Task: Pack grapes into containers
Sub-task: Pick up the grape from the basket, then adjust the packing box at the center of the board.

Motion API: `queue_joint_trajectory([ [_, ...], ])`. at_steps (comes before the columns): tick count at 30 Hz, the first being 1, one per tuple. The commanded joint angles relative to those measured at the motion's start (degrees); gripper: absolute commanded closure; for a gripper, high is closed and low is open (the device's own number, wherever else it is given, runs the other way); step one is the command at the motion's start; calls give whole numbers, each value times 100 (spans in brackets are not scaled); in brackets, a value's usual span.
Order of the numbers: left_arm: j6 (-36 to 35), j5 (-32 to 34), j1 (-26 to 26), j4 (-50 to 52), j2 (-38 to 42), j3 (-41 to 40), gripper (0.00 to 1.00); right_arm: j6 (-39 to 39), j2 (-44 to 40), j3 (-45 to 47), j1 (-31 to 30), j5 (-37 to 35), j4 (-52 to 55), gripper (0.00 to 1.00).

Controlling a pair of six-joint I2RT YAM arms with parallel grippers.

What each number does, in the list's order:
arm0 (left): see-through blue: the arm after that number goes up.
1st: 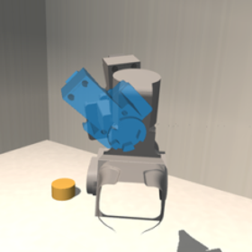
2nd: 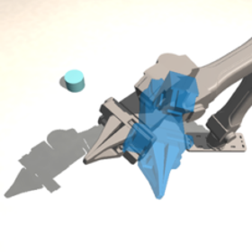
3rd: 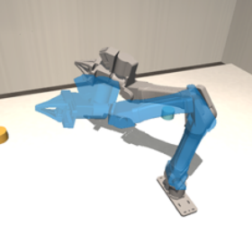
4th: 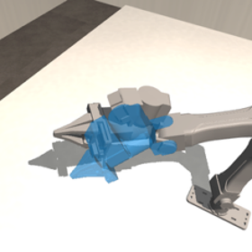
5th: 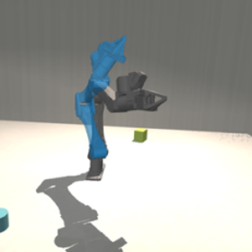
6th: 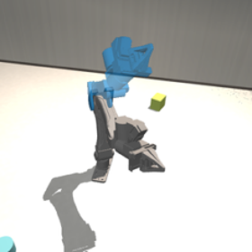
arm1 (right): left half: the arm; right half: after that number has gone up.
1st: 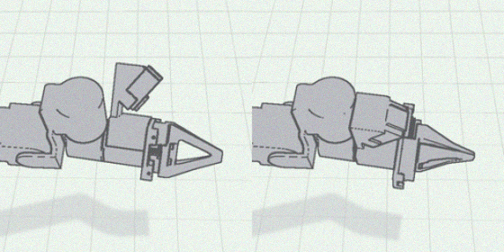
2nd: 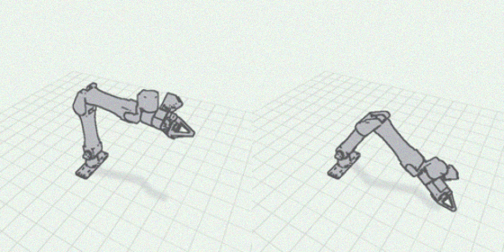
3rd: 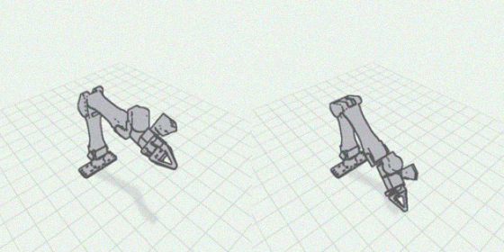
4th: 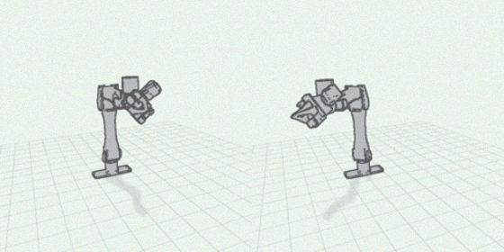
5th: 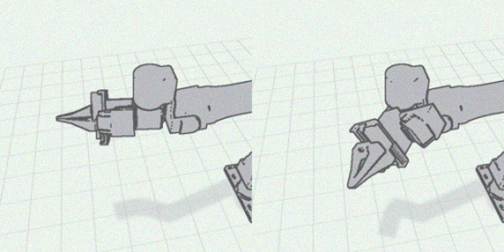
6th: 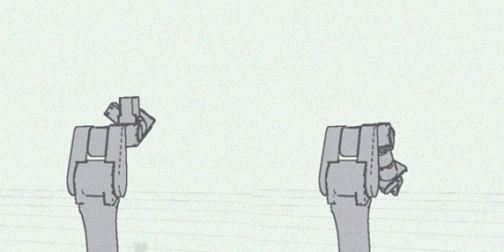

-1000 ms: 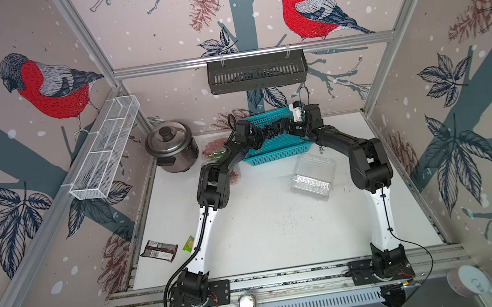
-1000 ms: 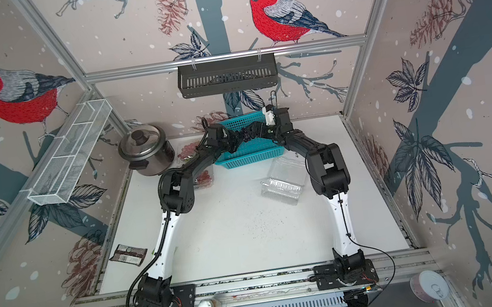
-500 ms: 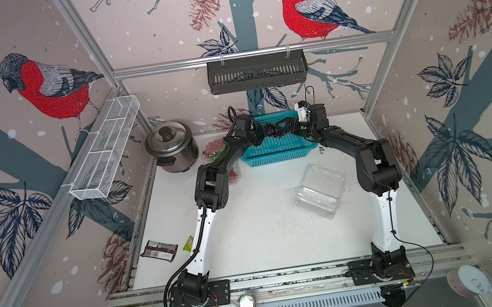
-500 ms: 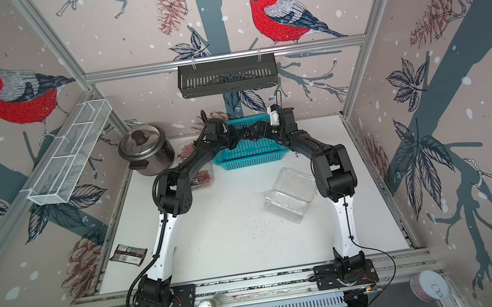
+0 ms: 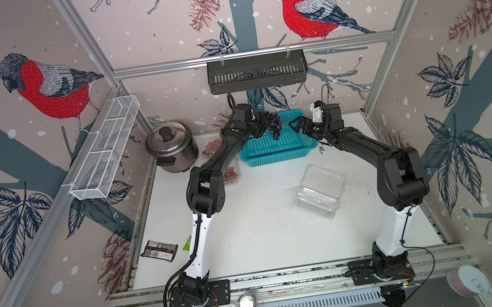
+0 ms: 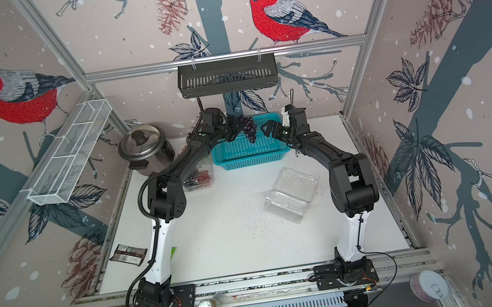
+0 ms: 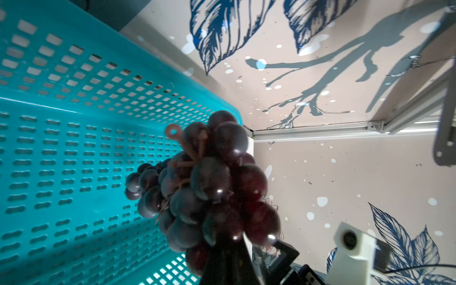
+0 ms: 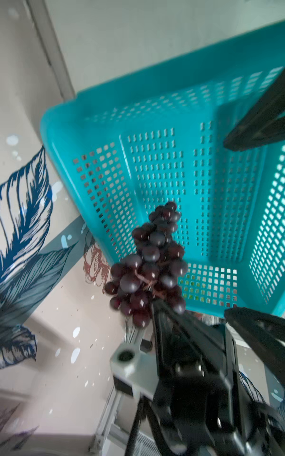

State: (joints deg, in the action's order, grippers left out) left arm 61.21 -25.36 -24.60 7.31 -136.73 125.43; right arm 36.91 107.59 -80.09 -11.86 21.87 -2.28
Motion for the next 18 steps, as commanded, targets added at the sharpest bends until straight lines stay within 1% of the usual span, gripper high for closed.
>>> queue_joint_trajectory([
  [1,-351,-7,-70,109,360,-139,95,251,-464,476,56,-632,641,0],
  [6,-489,-151,-209,-4,983,-717,95,378,-1601,1609,90,-1256,1108,0],
  [13,-728,-275,-453,-128,1829,-1574,95,557,-3049,2914,210,-1820,1955,0],
  [18,-868,-373,-672,-176,2406,-2128,96,847,-3873,3795,227,-1888,2391,0],
])
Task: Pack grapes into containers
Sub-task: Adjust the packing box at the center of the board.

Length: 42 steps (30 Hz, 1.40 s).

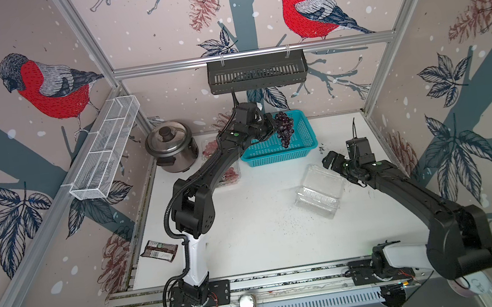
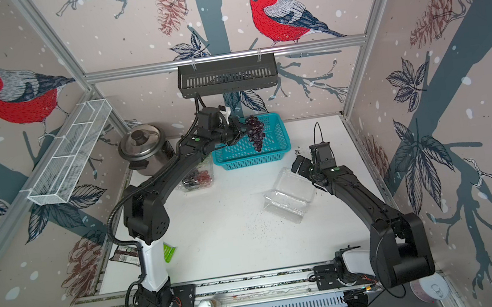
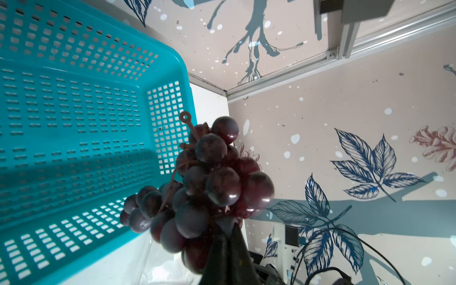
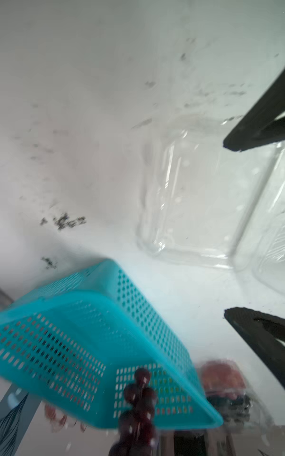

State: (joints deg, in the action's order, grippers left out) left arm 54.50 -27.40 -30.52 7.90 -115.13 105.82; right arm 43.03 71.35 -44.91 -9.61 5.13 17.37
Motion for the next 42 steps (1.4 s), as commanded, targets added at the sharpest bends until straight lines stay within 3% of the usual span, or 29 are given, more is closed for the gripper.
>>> queue_joint_trajectory([
  [1,-226,-173,-147,-253,348,-271,95,294,-377,471,10,-163,426,0],
  [9,-317,-197,-494,-321,914,-786,96,579,-1035,1242,-39,252,636,7],
  [14,-326,-158,-638,-353,1069,-929,96,768,-1152,1608,-108,764,497,26],
  [17,-335,-143,-708,-360,1084,-926,96,991,-1191,1770,-291,911,307,31],
  [28,-308,-109,-815,-403,1111,-1067,96,1562,-1423,2169,-587,900,-425,48],
  [36,-271,-115,-823,-429,1159,-1142,95,1490,-1687,2208,-421,605,-901,68],
  [42,-152,-189,-900,-614,1209,-1336,95,1268,-1697,2314,-393,245,-1144,75],
])
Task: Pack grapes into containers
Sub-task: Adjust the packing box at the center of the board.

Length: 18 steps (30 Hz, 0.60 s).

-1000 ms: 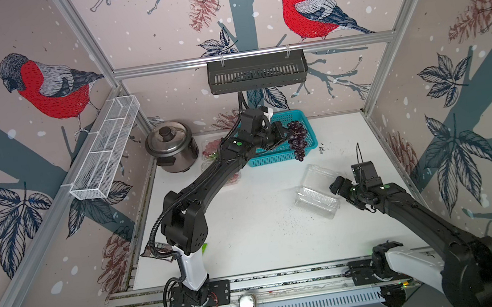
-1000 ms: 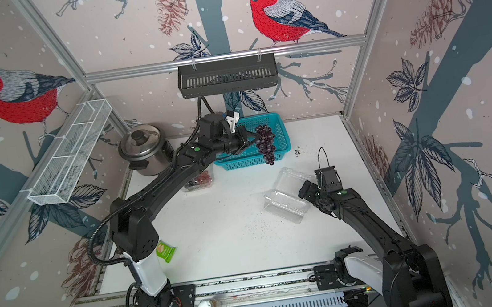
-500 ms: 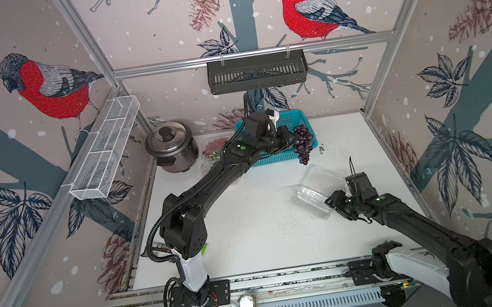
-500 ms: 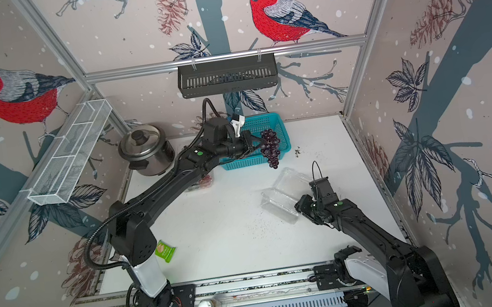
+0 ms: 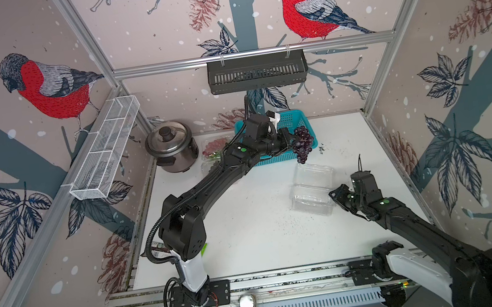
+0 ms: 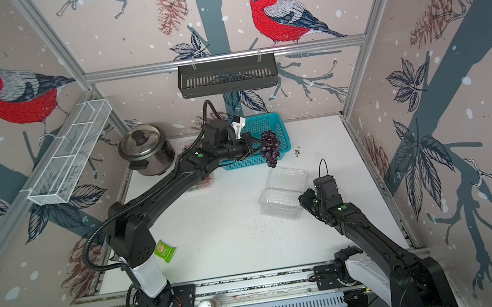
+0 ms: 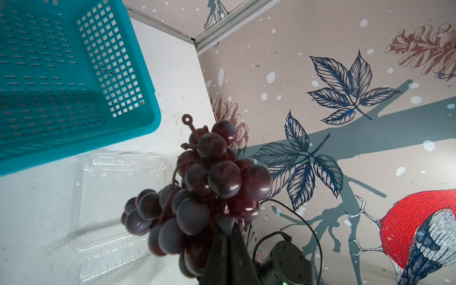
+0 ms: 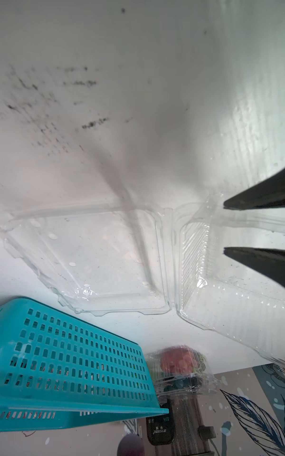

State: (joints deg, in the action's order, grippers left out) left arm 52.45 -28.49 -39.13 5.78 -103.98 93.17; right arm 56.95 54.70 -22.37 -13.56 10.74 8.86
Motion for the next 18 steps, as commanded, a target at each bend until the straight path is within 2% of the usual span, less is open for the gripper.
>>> queue_joint_trajectory([
  [1,78,-86,-63,-440,108,-130,95,-140,-62,98,10,-382,-372,75],
  [18,211,-123,-601,-772,246,-976,95,-553,-690,783,81,-1070,-1814,88],
])
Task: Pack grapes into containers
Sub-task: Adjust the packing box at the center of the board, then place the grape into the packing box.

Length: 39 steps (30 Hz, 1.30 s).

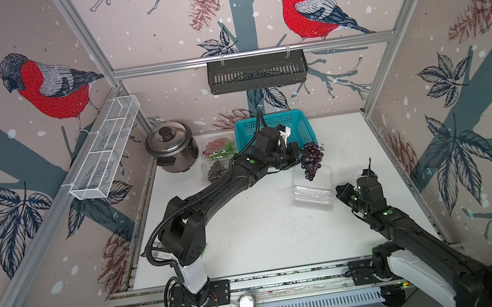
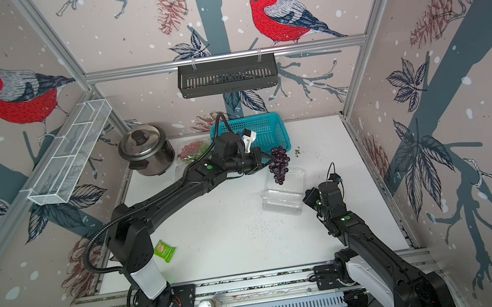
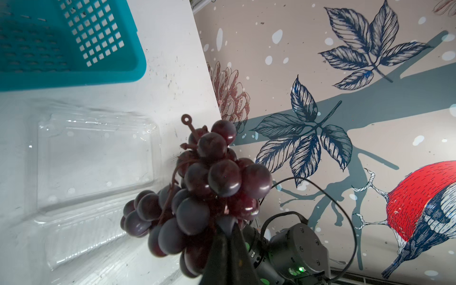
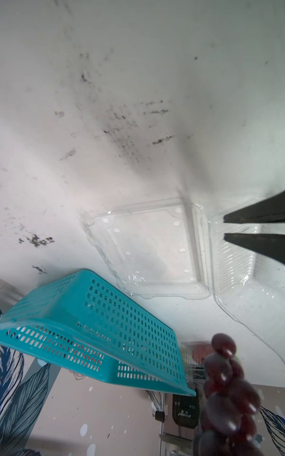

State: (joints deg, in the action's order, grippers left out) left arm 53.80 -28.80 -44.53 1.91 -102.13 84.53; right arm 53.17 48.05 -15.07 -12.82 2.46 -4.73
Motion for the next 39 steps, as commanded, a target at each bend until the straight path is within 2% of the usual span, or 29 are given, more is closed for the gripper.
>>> queue_joint_trajectory([
  [1,99,-113,-73,-408,56,-182,95,-175,2,67,7,-239,-509,89],
  [5,192,-135,-122,-559,139,-490,95,-272,152,-104,30,-168,-203,89],
  [15,183,-131,-211,-597,261,-1009,96,-243,335,-379,43,229,469,78],
  [22,298,-146,-292,-860,307,-1516,95,-237,773,-497,5,818,773,61],
  [29,315,-93,-336,-946,354,-1850,96,-149,749,-583,-24,1072,947,44],
  [34,412,-108,-398,-1146,308,-2099,95,-106,811,-541,-28,1069,840,38],
  [39,455,-101,-415,-1261,273,-2287,96,-94,992,-549,-40,1190,719,38],
])
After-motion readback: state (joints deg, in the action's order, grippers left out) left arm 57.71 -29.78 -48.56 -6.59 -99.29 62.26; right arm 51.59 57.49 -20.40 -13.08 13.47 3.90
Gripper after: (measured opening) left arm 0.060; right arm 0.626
